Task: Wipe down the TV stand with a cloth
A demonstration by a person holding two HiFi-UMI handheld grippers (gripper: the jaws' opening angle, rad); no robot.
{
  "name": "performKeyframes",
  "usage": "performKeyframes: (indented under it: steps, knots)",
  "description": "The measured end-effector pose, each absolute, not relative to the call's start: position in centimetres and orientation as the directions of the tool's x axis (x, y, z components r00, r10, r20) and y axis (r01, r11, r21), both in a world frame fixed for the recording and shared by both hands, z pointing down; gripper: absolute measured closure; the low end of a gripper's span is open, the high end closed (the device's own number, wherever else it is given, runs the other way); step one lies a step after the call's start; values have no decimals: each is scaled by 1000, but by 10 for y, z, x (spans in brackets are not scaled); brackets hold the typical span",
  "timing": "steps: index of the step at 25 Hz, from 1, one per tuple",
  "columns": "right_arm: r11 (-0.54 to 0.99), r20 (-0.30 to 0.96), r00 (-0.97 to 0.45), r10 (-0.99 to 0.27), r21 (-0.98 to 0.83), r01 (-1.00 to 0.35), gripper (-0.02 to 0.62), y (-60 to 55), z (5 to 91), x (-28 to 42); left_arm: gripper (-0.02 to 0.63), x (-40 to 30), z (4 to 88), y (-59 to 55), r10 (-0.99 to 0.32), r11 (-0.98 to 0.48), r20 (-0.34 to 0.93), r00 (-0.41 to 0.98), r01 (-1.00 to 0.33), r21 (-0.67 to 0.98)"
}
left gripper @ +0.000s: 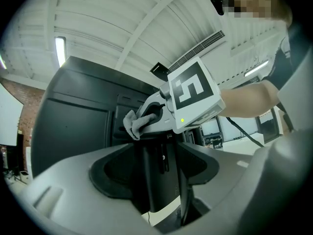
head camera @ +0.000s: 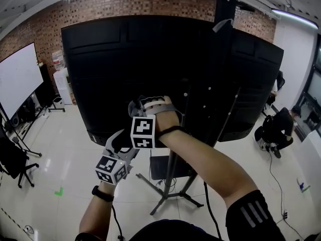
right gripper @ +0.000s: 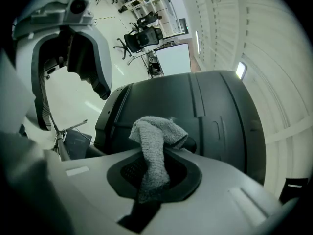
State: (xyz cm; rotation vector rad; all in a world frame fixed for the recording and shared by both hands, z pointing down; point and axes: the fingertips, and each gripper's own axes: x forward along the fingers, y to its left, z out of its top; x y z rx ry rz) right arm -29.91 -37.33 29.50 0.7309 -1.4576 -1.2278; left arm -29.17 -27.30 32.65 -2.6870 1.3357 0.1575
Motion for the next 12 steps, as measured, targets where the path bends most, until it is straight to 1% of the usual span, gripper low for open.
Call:
performKeyframes:
  steps: [12]
  knots:
    - [284,316,-141,-938,937,205,557,-379,299,-240,299,-241,323,-280,-723,-669,-158,673,-739,-84]
